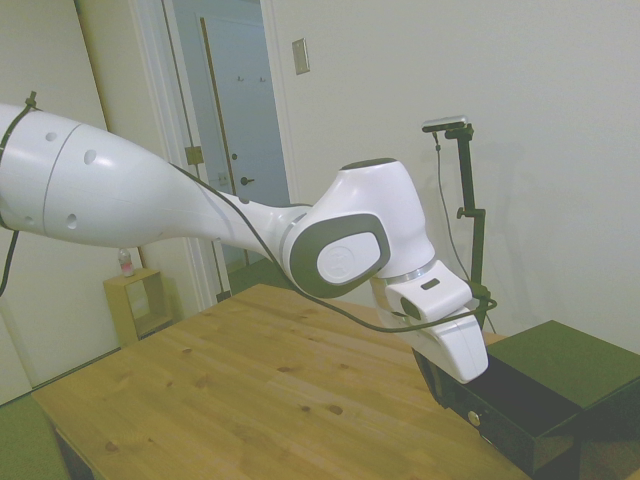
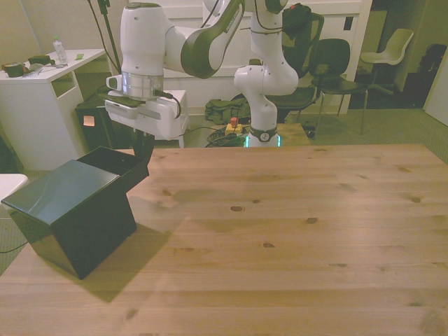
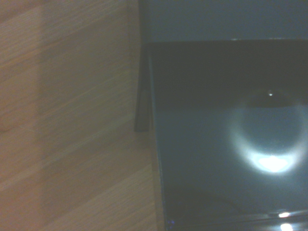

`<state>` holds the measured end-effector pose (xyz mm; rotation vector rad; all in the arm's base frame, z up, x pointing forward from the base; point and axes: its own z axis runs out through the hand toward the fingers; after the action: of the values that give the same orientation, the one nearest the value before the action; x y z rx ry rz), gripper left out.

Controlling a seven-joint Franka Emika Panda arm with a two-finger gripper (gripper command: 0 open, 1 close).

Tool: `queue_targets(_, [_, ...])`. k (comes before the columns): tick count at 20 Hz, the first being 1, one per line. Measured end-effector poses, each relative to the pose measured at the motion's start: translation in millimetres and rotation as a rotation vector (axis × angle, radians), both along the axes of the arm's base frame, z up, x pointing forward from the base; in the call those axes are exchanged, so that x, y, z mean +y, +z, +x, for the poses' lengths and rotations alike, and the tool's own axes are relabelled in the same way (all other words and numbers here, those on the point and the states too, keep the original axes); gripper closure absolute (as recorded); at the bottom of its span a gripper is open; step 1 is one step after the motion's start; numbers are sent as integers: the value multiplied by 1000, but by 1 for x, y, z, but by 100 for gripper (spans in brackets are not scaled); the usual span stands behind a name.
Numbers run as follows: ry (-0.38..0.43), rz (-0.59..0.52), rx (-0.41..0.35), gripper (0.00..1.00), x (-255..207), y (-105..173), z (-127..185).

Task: Close the top drawer

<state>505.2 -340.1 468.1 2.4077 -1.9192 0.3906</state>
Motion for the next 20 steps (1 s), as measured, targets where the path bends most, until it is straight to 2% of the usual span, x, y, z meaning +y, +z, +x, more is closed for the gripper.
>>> queue_targets(6, [-19, -3, -2, 100, -11, 10, 2])
queue_targets(20, [-52, -14, 21, 100, -41, -5, 27])
